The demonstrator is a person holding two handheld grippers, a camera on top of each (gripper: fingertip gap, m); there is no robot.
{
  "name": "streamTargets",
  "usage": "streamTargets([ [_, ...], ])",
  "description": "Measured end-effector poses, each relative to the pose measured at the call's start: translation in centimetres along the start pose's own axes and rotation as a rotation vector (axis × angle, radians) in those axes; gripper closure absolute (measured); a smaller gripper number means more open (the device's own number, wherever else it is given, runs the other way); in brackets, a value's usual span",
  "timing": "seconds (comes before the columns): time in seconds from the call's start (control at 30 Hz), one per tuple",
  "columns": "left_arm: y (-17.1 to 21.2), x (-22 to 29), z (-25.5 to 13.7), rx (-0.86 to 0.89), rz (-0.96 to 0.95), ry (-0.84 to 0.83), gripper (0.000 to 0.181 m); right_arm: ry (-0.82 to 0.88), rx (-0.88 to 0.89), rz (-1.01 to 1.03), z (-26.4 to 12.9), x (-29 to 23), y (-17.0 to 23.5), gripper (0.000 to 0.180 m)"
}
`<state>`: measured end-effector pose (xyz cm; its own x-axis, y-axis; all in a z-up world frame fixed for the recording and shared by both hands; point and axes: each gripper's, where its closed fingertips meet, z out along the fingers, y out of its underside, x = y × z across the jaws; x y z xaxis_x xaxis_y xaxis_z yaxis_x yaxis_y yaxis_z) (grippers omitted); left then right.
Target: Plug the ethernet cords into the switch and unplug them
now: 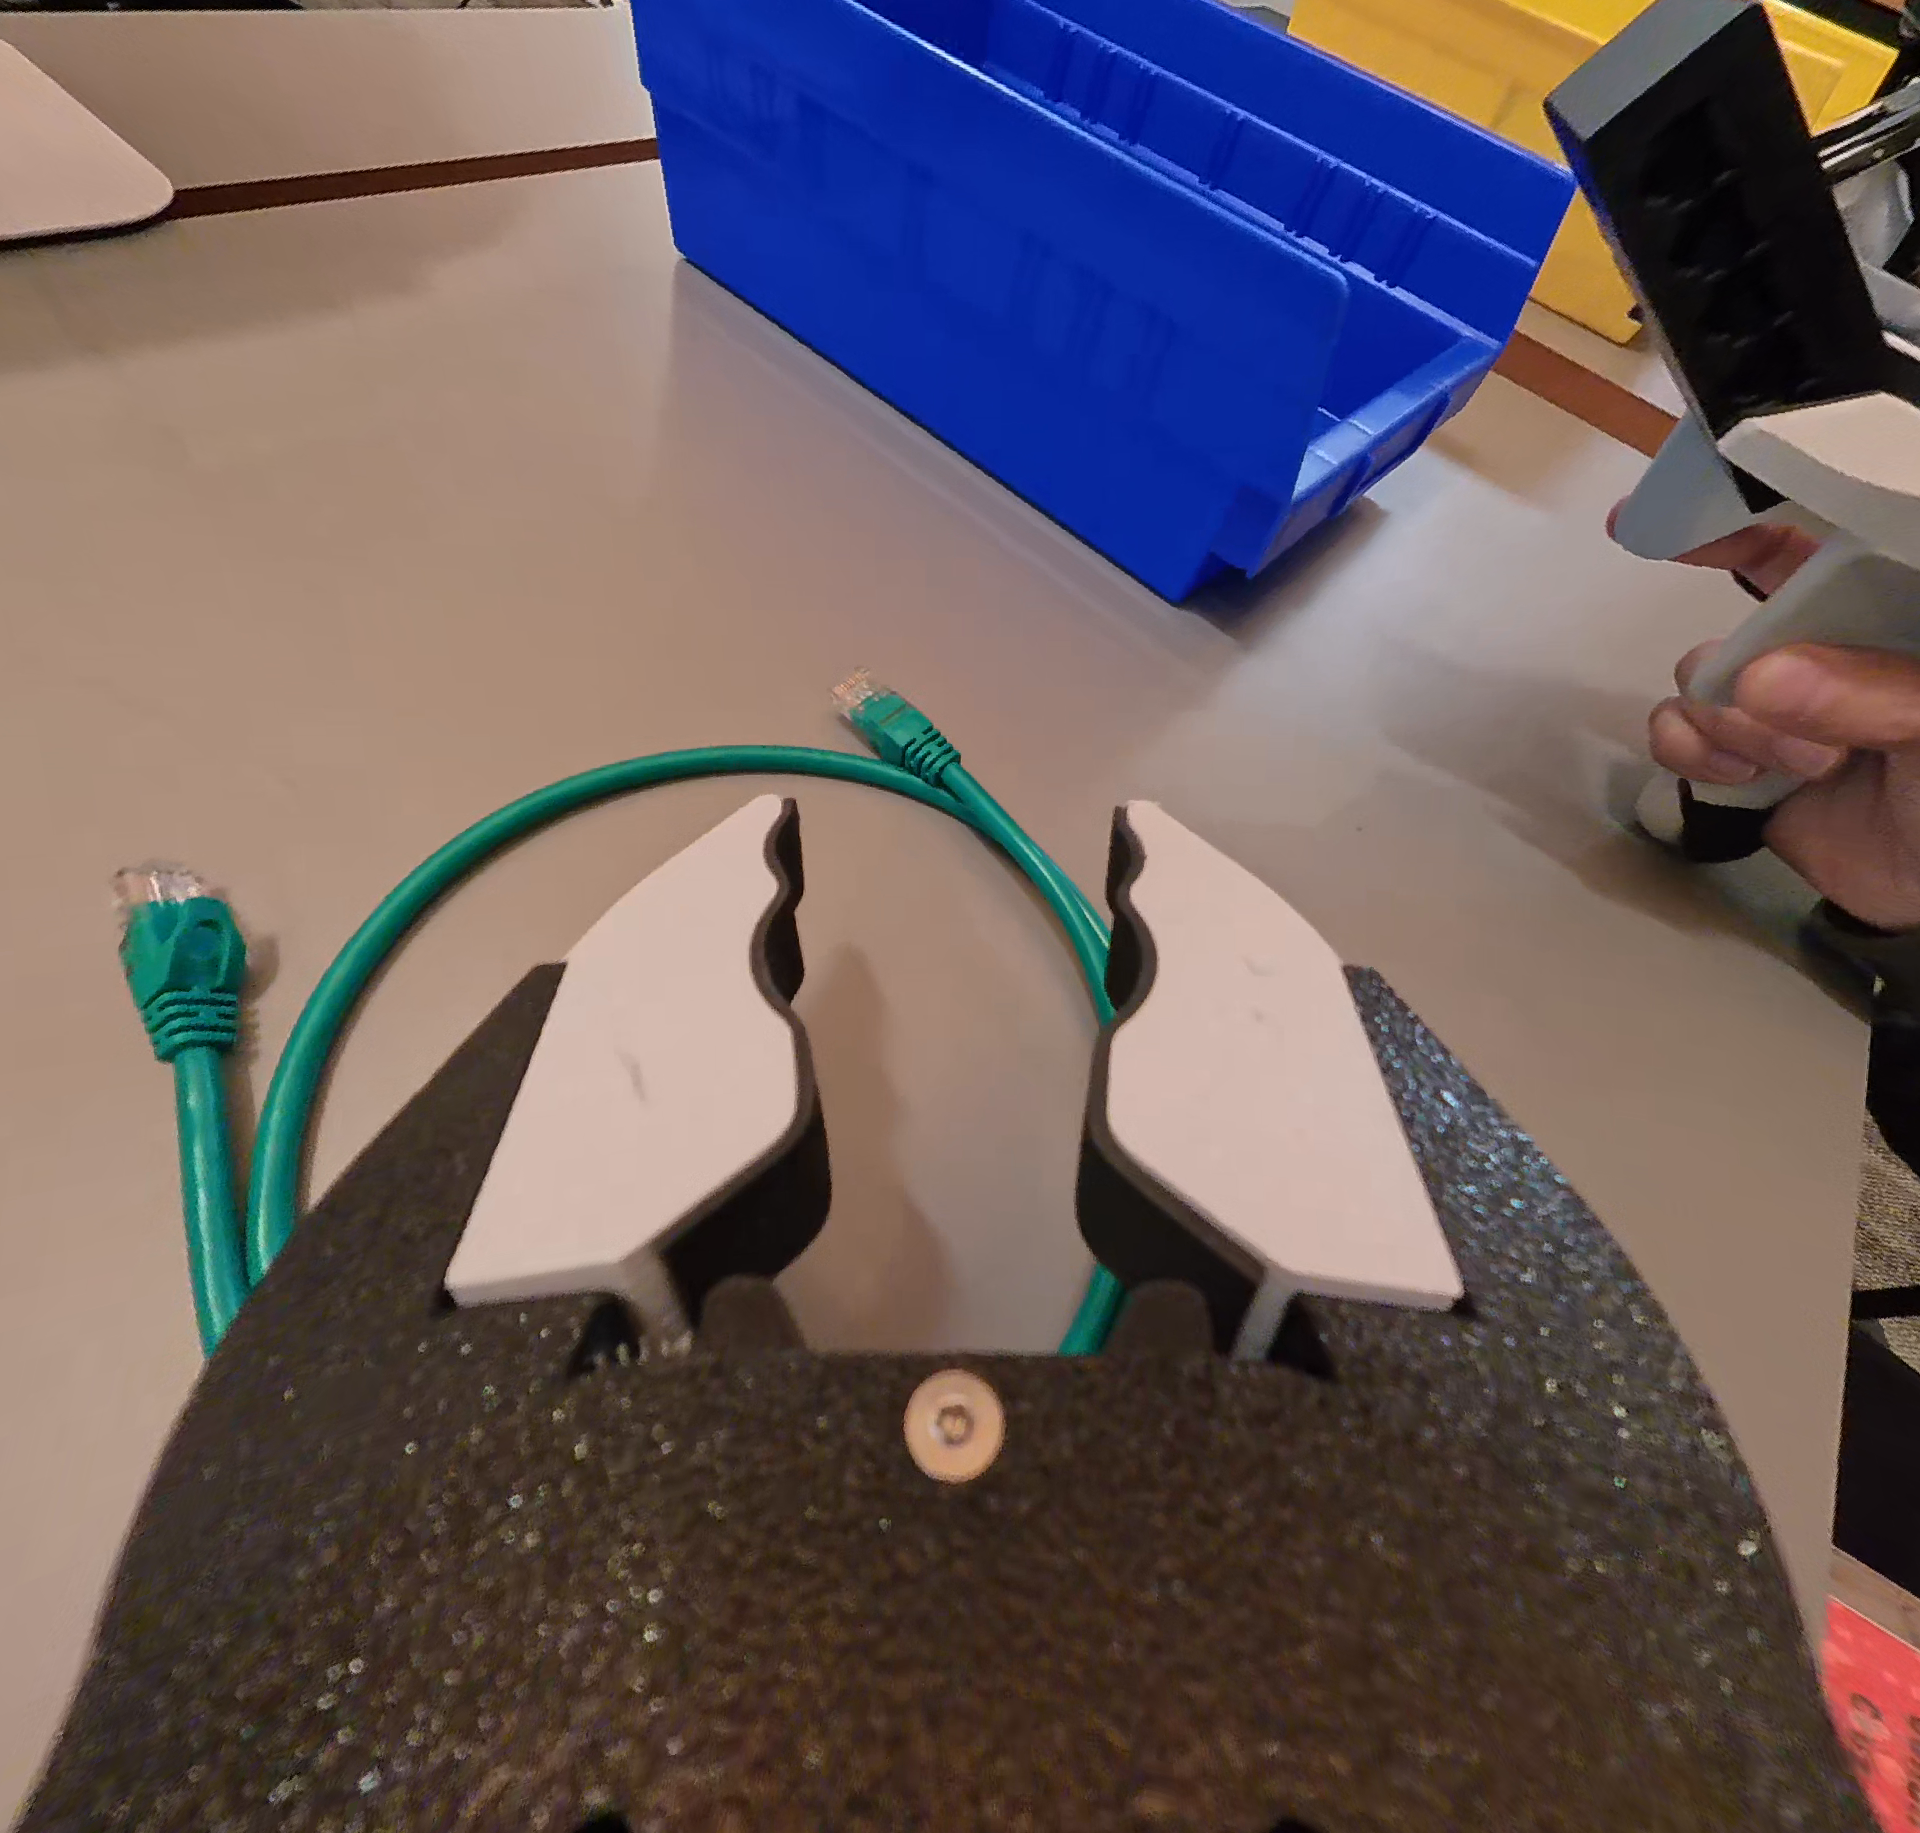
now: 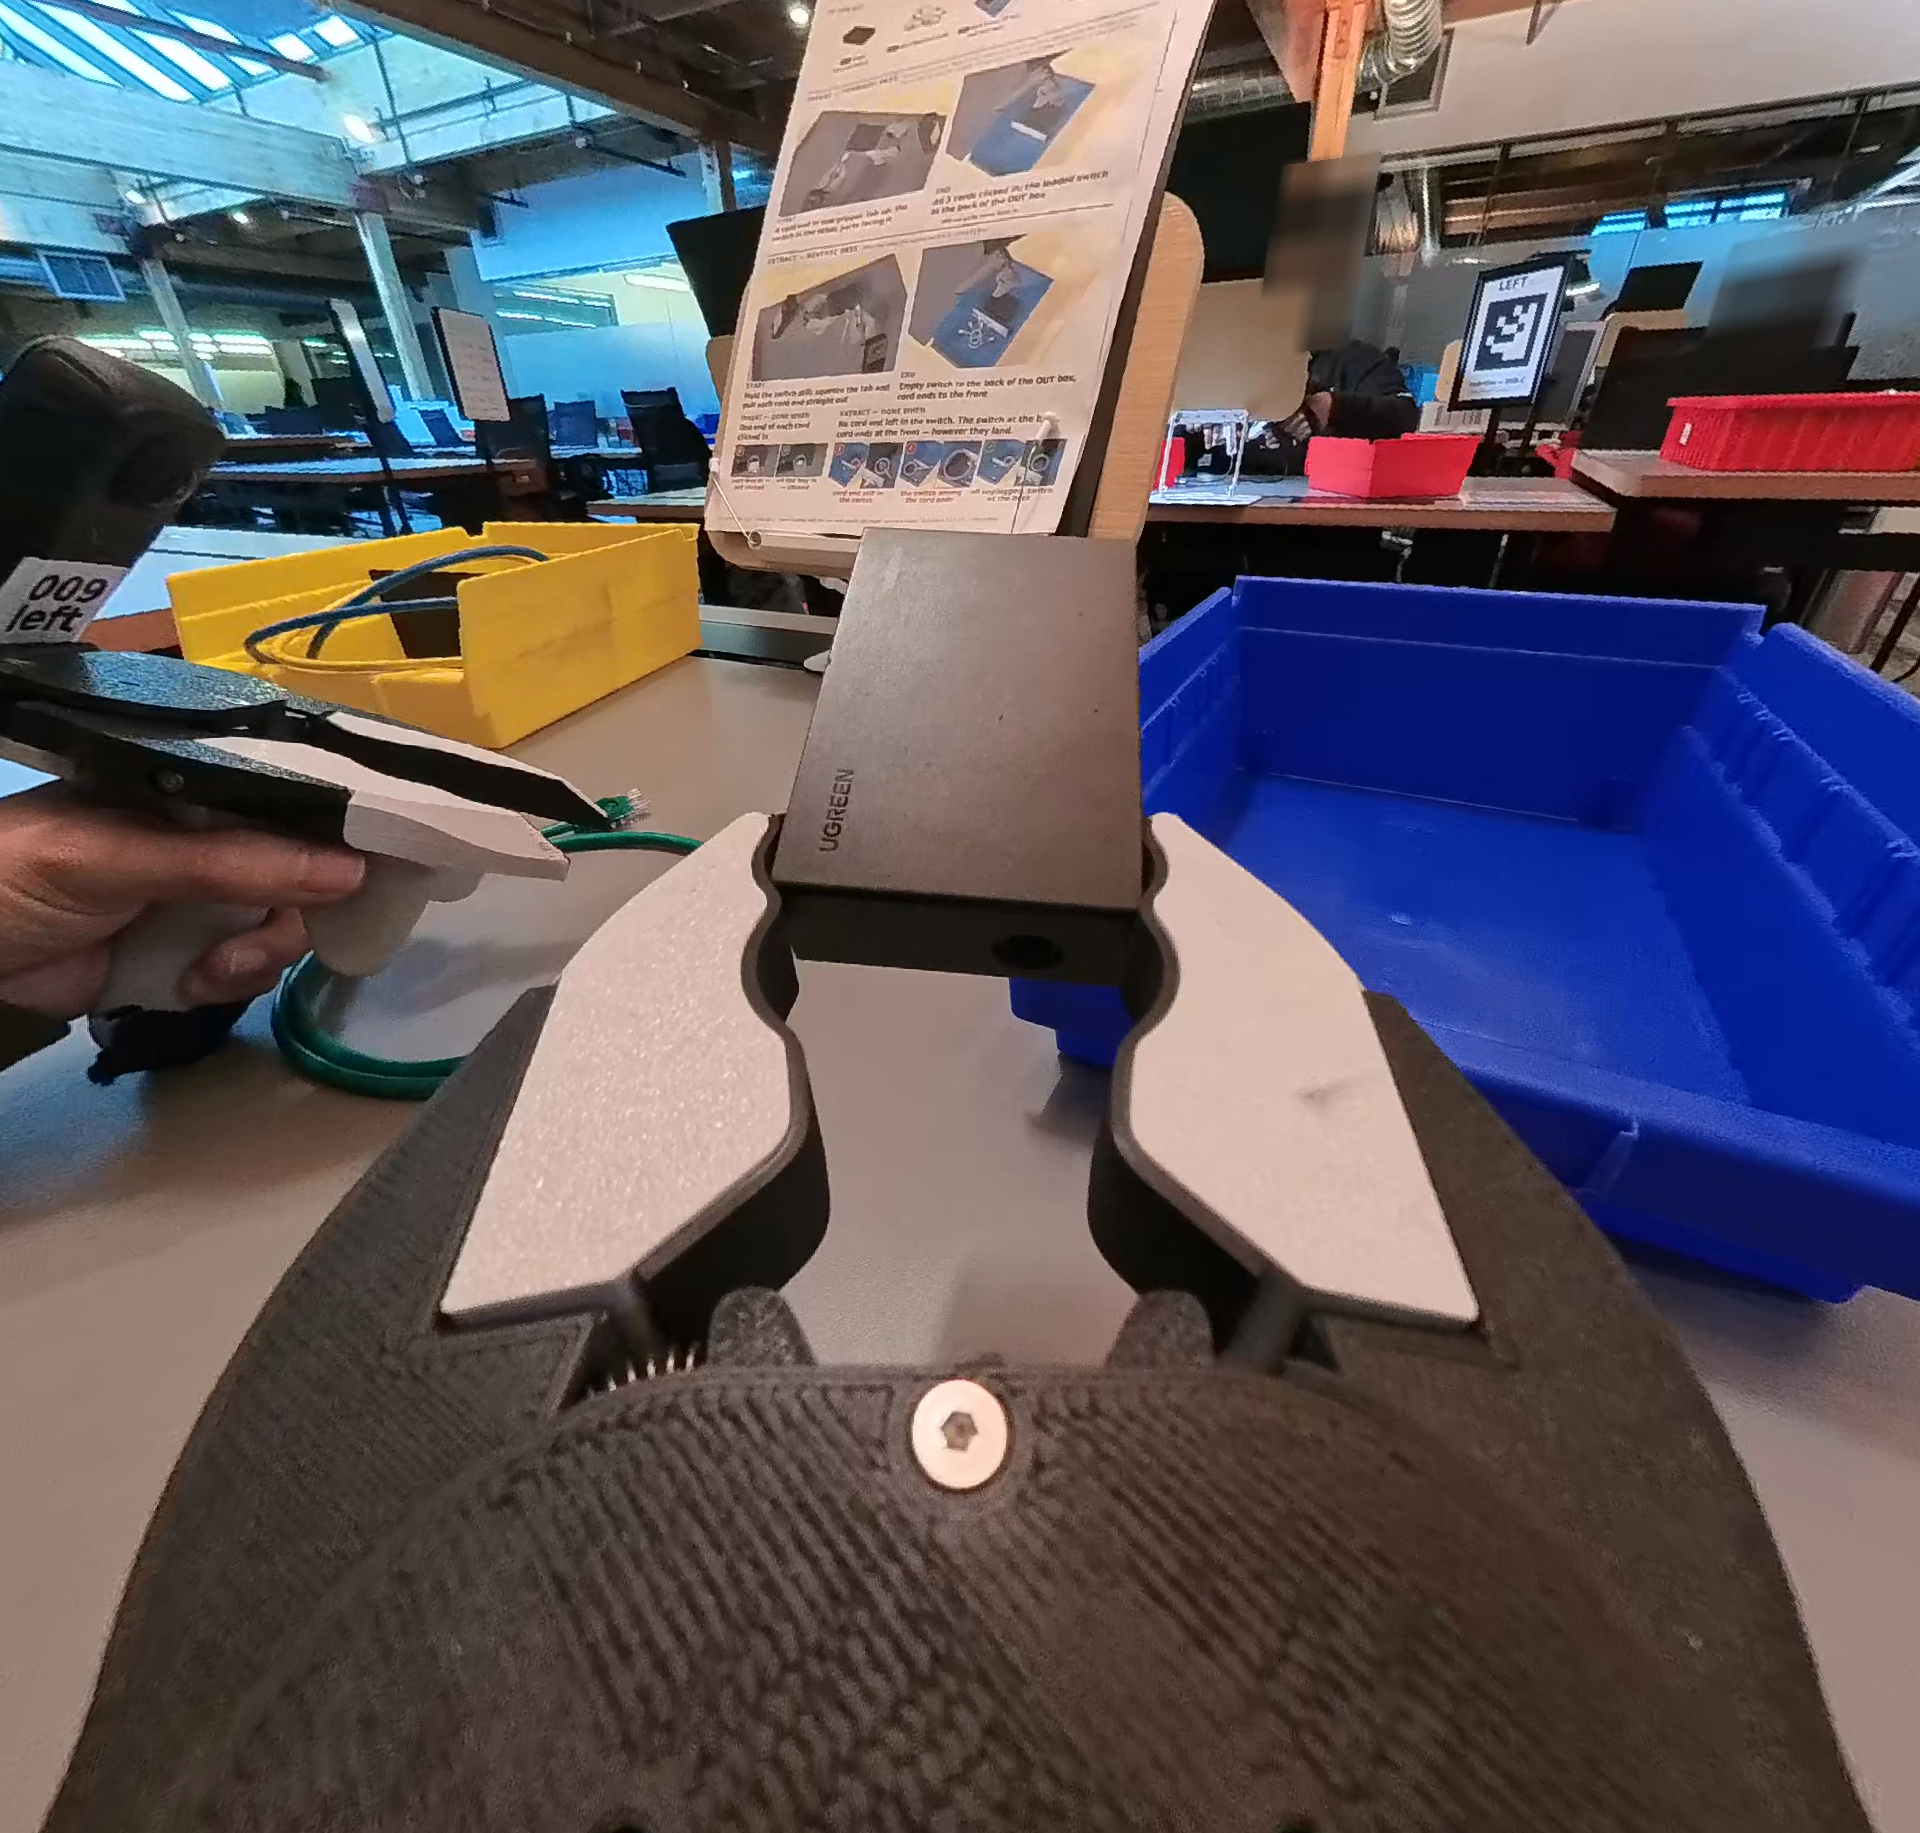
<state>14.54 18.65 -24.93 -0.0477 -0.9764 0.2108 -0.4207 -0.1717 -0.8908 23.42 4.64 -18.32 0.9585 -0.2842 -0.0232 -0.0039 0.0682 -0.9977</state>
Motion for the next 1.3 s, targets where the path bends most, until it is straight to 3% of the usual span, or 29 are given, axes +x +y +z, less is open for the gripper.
streamTargets([
  [0.17, 0.8, 0.3, 0.1, -0.062, 0.007, -0.007, 0.126, 0.000, 0.002, 0.009, 0.0, 0.1, 0.0, 0.117],
  [0.37, 4.1, 3.0, 0.4, -0.379, 0.109, -0.045, 0.121, 0.000, 0.002, 0.007, 0.0, 0.1, 0.0, 0.117],
  [0.67, 5.8, 3.3, 1.9, -0.481, 0.167, -0.127, 0.133, -0.006, 0.005, 0.001, -0.1, -0.1, -0.1, 0.117],
  [0.73, 5.8, 3.5, 2.0, -0.468, 0.178, -0.112, 0.143, -0.005, 0.006, 0.002, -0.1, 0.0, -0.1, 0.117],
  [0.8, 5.8, 3.7, 2.0, -0.452, 0.199, -0.086, 0.163, -0.005, 0.004, -0.002, -0.1, -0.1, 0.0, 0.116],
  [0.87, 5.9, 4.1, 1.9, -0.443, 0.217, -0.044, 0.172, -0.003, 0.003, -0.006, -0.1, -0.1, 0.0, 0.117],
  [1.1, 7.4, 6.4, -0.4, -0.500, 0.486, 0.276, 0.173, -0.006, -0.001, -0.012, 0.0, -0.2, 0.0, 0.117],
  [1.3, 8.7, 4.3, -4.5, -0.587, 0.668, 0.394, 0.175, -0.009, 0.000, -0.011, 0.0, -0.2, 0.0, 0.117],
])
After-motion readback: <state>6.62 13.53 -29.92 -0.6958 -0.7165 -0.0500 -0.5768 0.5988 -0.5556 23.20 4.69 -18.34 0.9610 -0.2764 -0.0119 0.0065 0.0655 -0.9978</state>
